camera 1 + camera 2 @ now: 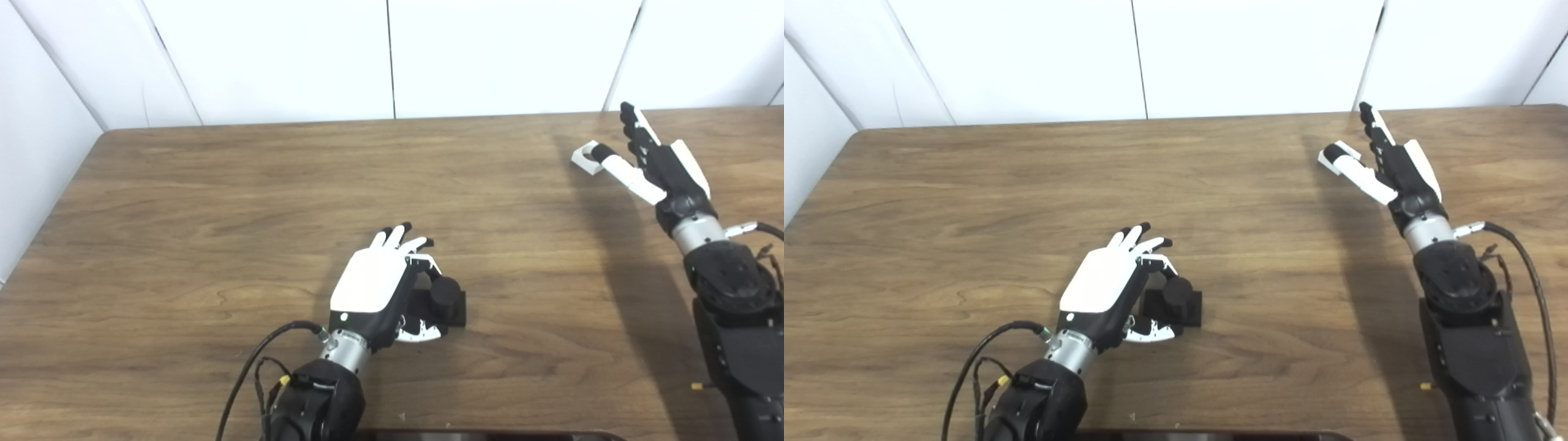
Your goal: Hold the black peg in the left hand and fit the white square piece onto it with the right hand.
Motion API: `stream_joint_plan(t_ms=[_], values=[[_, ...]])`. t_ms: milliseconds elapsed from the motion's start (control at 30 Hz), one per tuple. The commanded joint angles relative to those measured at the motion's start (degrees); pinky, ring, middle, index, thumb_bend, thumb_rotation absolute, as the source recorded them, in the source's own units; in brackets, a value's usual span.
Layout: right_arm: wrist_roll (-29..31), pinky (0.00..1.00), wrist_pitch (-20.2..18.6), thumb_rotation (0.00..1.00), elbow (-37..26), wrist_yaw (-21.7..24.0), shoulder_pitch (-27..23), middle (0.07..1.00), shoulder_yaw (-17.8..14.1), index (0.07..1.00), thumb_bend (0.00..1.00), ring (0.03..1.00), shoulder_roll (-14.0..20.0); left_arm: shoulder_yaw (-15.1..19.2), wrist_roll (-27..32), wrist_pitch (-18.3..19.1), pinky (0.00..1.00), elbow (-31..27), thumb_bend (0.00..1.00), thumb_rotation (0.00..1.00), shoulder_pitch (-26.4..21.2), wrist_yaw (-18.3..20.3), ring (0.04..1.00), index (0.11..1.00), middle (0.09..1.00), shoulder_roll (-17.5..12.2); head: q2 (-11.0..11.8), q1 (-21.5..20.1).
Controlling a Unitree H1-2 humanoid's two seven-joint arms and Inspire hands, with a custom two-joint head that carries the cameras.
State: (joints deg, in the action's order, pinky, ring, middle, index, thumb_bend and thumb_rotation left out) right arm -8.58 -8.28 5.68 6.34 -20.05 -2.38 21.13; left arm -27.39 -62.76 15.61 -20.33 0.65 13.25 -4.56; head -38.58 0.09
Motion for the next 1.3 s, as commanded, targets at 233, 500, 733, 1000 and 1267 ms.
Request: stream_joint_plan(t_ms=[233, 500, 733, 1000, 1267], values=[[-6.63, 1.00, 1.37, 0.57, 2.94, 0.68, -7.97, 1.000, 3.23, 0.975, 0.77, 1.000, 5.56, 0.98, -0.28, -0.77, 1.00, 2.39, 0.52, 0.07, 0.40, -0.01, 1.000, 0.491, 0.883, -0.26, 0.80, -0.78], [-10.83, 1.00, 3.78, 0.46, 7.17, 1.15, -12.01, 1.000, 6.25, 0.859, 0.82, 1.000, 9.29, 1.24, -0.18, -1.30, 1.00, 2.73, 0.52, 0.07, 0.50, -0.59, 1.000, 0.490, 0.882, -0.39, 1.46, -1.33], [-14.70, 0.99, 1.37, 0.42, 7.52, 3.33, -14.17, 1.000, 8.66, 0.824, 0.83, 1.000, 11.44, 1.54, -0.01, -1.26, 1.00, 2.59, 0.52, 0.07, 1.03, -0.81, 1.000, 0.490, 0.883, -0.36, 1.65, -1.54], [-17.93, 1.00, 2.38, 0.31, 9.39, 6.62, -16.52, 1.000, 11.67, 0.831, 0.81, 1.000, 14.09, 1.82, -0.28, -1.31, 1.00, 2.67, 0.52, 0.07, 1.11, -0.84, 1.000, 0.491, 0.887, -0.22, 1.68, -1.53], [-20.92, 1.00, 2.87, 0.28, 11.63, 8.43, -19.25, 1.000, 14.07, 0.821, 0.84, 1.000, 15.35, 1.84, 0.03, -1.54, 1.00, 3.00, 0.52, 0.07, 1.15, -1.22, 1.000, 0.491, 0.885, 0.04, 1.83, -1.88]])
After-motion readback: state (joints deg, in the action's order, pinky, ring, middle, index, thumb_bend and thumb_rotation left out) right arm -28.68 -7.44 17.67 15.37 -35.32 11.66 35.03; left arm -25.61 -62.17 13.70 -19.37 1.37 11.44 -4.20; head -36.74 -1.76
